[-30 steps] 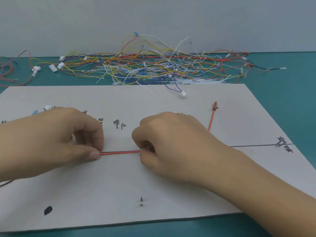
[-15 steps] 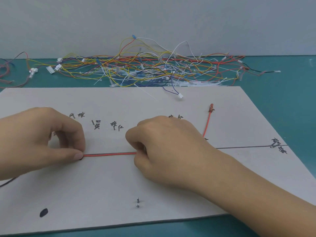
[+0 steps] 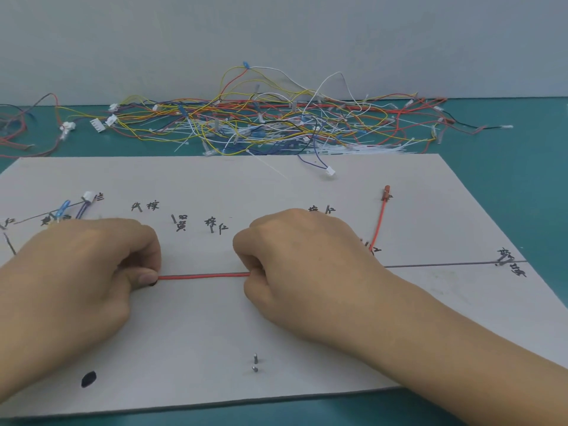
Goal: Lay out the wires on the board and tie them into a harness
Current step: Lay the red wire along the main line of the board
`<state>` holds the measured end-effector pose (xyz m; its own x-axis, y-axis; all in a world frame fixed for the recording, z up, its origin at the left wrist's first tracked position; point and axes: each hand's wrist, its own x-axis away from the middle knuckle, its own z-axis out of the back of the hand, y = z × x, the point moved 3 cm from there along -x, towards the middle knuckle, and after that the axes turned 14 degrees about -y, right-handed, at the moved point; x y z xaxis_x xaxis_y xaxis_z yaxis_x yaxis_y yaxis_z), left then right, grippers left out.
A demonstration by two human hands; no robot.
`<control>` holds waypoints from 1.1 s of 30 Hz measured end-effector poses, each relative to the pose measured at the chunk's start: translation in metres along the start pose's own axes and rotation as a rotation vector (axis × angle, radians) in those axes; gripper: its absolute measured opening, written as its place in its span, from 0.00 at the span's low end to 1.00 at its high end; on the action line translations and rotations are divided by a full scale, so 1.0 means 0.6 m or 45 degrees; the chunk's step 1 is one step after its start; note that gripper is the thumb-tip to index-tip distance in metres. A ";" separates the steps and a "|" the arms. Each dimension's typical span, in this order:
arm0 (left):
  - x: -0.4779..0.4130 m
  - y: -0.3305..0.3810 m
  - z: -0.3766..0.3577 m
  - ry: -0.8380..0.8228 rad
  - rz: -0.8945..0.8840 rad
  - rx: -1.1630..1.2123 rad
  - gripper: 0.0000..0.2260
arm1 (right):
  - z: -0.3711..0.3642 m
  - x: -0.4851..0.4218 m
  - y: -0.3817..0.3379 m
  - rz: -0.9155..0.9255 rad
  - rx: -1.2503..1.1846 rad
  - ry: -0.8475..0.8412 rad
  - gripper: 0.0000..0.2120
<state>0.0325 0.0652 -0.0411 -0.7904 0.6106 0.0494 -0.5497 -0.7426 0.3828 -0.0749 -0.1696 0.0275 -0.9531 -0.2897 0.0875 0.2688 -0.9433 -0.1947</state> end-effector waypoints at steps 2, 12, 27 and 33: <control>0.006 0.056 0.020 0.051 -0.032 -0.124 0.14 | 0.000 0.002 0.003 -0.020 0.012 -0.011 0.09; -0.024 0.247 -0.005 -0.034 -0.101 -0.085 0.11 | 0.052 0.052 0.100 -0.354 0.129 -0.265 0.09; -0.059 0.313 -0.030 -0.077 -0.212 -0.064 0.14 | 0.070 0.091 0.154 -0.513 0.049 -0.485 0.11; -0.063 0.300 -0.010 -0.201 -0.204 0.018 0.05 | 0.063 0.092 0.163 -0.591 0.064 -0.533 0.04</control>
<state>-0.0380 -0.0932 0.0201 -0.6406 0.7567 0.1306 -0.6601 -0.6295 0.4099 -0.0959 -0.2838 0.0504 -0.8397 0.1226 0.5290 -0.1442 -0.9895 0.0005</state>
